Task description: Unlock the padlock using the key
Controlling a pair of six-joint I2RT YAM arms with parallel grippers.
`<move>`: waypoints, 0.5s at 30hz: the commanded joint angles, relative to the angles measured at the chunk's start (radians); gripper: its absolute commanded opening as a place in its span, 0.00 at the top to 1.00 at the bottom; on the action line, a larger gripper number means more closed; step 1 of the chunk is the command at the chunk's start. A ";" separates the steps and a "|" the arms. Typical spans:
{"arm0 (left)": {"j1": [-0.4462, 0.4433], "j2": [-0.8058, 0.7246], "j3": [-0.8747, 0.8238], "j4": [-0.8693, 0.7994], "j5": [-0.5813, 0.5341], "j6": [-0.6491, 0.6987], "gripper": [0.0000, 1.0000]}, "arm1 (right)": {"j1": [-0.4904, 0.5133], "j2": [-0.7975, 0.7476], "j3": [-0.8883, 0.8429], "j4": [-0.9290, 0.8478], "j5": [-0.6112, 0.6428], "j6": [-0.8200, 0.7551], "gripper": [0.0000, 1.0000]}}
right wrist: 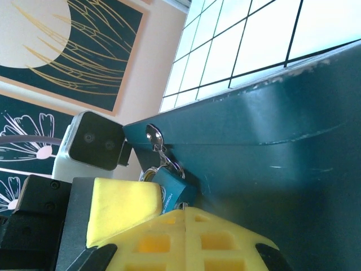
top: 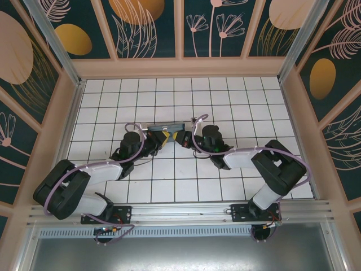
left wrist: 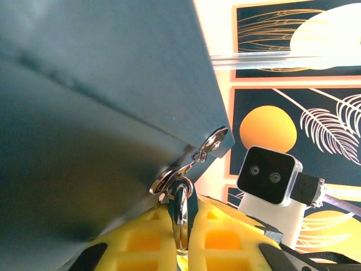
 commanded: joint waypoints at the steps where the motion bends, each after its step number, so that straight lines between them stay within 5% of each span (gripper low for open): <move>1: -0.055 -0.033 0.016 0.105 0.238 0.002 1.00 | -0.011 0.028 0.008 0.103 -0.030 0.047 1.00; 6: -0.056 -0.029 0.013 0.106 0.238 0.005 1.00 | -0.040 0.110 -0.026 0.357 -0.115 0.238 1.00; 15: -0.055 -0.036 0.005 0.098 0.235 0.016 1.00 | -0.083 0.117 -0.037 0.430 -0.148 0.306 1.00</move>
